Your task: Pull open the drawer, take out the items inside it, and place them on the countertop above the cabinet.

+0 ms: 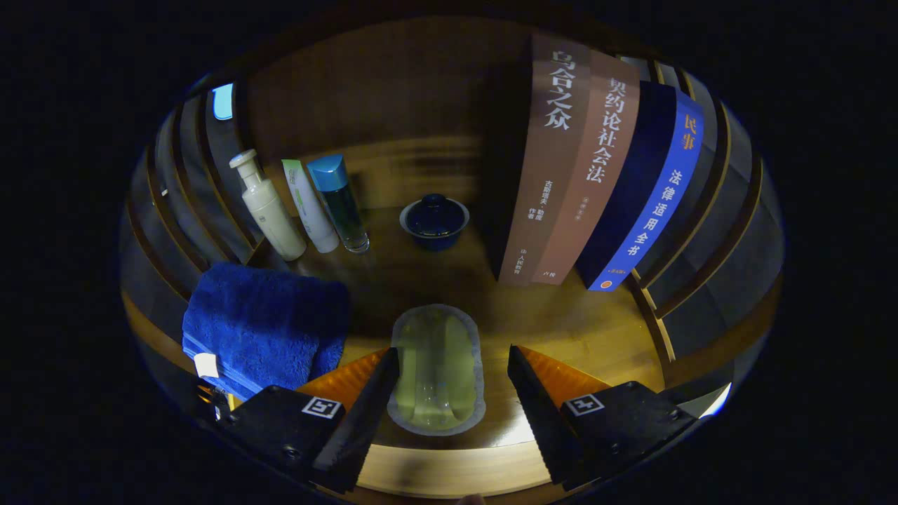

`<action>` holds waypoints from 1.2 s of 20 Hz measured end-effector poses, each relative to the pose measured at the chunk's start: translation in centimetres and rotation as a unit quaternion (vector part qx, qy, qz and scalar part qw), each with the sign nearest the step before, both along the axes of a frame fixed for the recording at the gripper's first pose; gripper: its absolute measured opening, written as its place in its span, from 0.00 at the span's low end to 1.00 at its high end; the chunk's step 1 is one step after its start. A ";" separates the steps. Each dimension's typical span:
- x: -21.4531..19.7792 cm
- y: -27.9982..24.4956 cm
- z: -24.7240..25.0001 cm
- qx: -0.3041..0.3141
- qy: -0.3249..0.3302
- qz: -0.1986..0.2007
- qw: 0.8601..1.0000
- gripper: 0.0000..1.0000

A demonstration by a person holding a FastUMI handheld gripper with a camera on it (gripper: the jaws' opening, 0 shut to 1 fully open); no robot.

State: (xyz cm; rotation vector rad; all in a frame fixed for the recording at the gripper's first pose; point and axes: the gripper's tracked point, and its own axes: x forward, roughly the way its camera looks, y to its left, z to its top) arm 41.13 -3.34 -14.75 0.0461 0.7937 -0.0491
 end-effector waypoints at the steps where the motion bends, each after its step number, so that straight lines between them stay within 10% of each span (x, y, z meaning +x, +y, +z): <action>1: -0.4 0.1 0.2 0.003 -0.004 0.001 1.000 0.99; 12: -11.2 0.8 6.2 -0.032 -0.172 0.003 0.985 1.00; 24: -29.6 3.0 6.4 -0.030 -0.373 -0.005 0.927 0.99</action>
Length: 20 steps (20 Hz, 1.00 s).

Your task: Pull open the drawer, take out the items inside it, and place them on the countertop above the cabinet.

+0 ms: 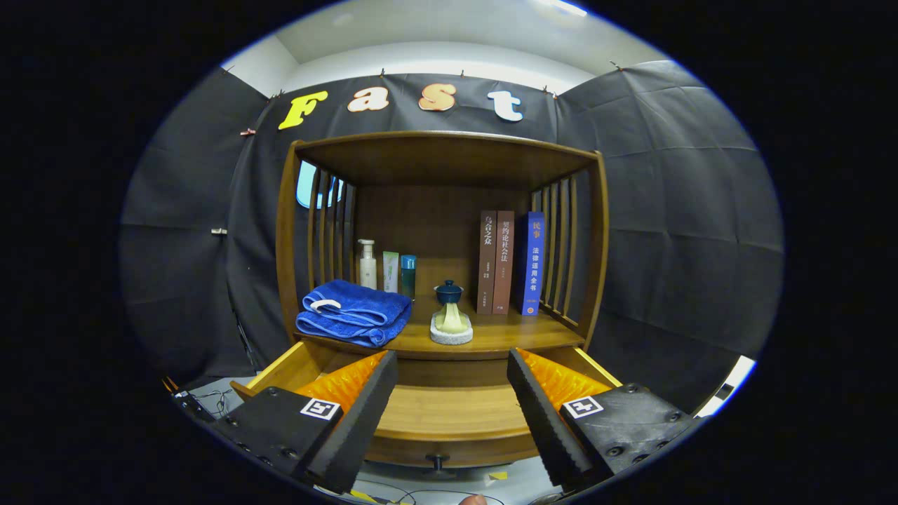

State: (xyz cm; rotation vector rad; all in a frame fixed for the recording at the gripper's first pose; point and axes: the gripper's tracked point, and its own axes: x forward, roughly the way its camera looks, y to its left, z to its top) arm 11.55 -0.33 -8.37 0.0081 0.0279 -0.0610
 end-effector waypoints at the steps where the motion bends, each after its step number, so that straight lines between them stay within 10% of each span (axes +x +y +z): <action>1: -0.9 0.1 -0.6 0.004 -0.008 0.001 1.000 0.99; 20: -2.7 1.7 -16.6 -0.014 0.008 0.015 1.000 0.99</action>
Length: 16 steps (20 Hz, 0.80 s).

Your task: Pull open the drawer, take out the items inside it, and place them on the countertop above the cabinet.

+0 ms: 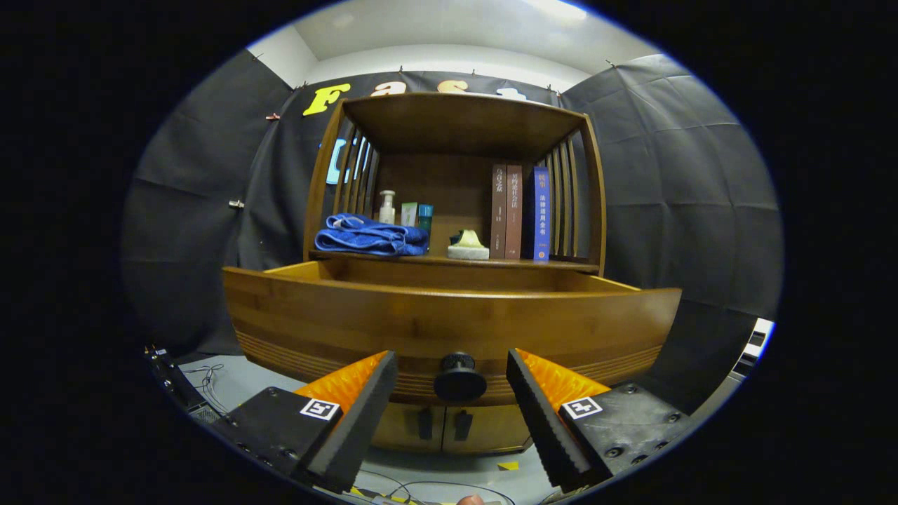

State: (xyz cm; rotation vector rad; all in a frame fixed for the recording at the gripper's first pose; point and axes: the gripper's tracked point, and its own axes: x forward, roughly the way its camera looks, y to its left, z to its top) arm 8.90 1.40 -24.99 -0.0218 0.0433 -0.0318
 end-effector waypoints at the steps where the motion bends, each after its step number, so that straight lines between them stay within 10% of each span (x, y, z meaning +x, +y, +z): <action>1: 0.5 -0.1 -0.6 0.006 0.005 -0.002 1.000 0.99; 16: 3.0 -0.2 -0.9 0.020 -0.003 0.004 1.000 1.00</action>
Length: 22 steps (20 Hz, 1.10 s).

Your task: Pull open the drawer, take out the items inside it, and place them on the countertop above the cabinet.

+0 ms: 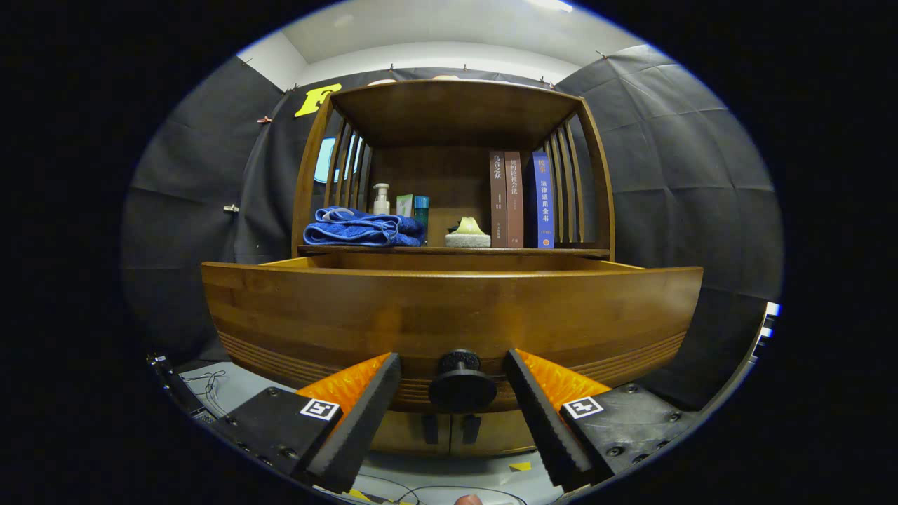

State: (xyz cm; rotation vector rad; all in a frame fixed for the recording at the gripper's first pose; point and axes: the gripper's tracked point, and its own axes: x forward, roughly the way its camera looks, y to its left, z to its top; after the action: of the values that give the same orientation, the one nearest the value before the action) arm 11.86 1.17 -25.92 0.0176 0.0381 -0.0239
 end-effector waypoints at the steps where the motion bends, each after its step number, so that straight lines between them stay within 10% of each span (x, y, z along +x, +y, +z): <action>1: 0.3 0.0 0.0 0.002 0.000 0.001 1.000 0.99; 22: 10.6 -0.3 0.6 0.005 -0.008 0.006 1.000 0.99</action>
State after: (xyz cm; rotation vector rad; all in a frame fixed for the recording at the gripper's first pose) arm 22.42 0.92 -25.28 0.0273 0.0231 -0.0120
